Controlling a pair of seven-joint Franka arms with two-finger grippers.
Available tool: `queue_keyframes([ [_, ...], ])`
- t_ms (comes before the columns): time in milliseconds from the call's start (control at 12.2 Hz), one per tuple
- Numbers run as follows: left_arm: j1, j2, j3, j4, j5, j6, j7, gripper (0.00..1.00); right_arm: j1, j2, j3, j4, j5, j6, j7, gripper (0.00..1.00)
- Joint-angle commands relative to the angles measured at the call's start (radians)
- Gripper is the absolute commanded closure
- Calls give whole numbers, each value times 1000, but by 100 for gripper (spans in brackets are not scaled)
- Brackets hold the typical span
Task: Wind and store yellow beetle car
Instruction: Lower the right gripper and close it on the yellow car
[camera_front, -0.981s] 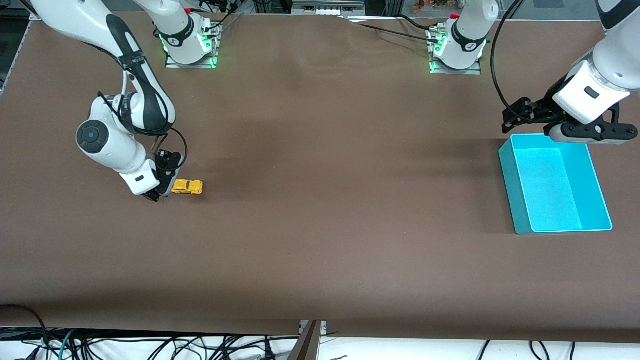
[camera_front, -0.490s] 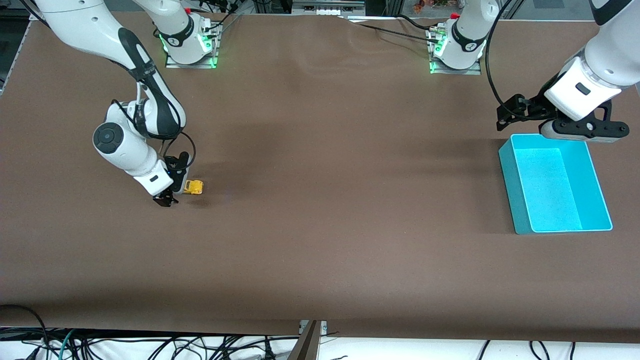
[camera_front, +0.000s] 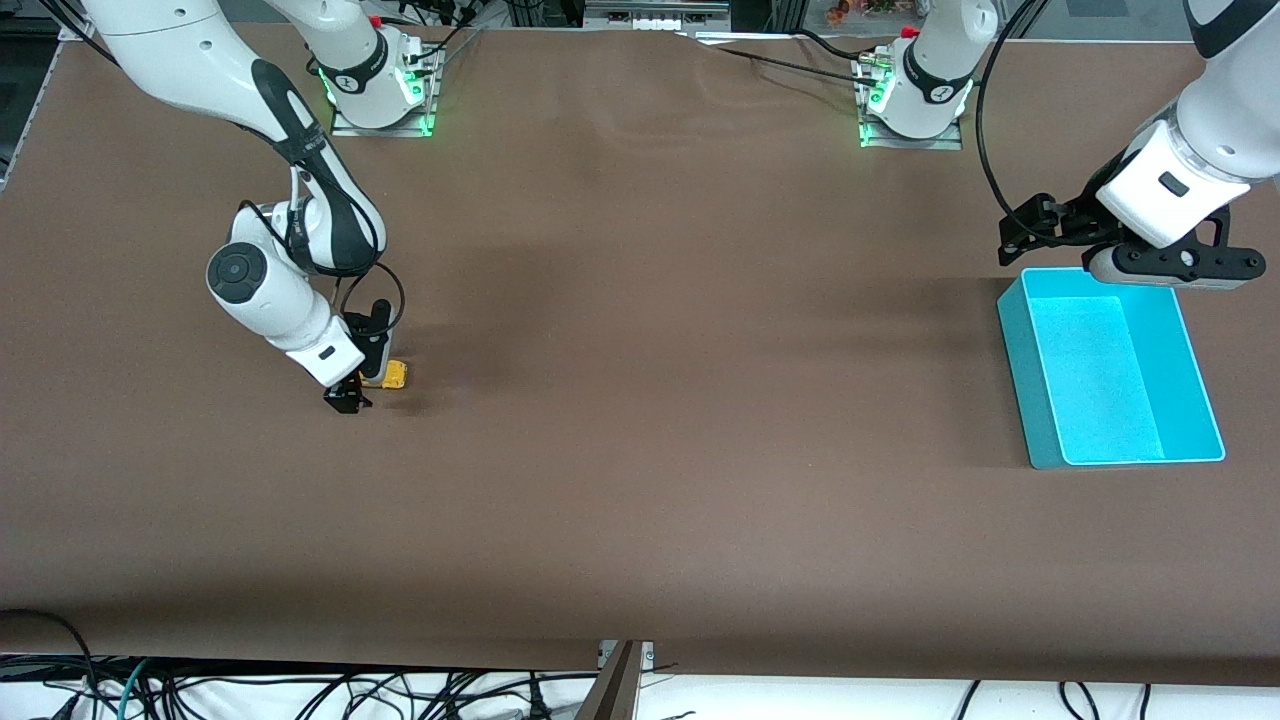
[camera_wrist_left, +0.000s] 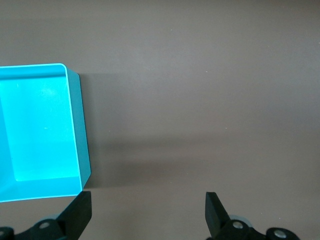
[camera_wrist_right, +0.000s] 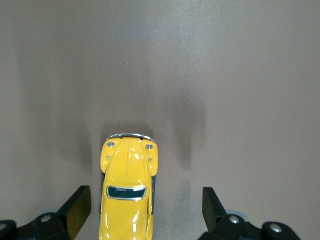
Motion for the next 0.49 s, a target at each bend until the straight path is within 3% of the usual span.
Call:
queue_keyframes([
  [0, 1, 8, 3, 21, 9, 1, 21, 0, -4, -18, 0, -16, -7, 10, -26, 3],
  [409, 3, 14, 3, 32, 6, 2, 21, 0, -9, -26, -6, -22, -7, 6, -46, 25],
])
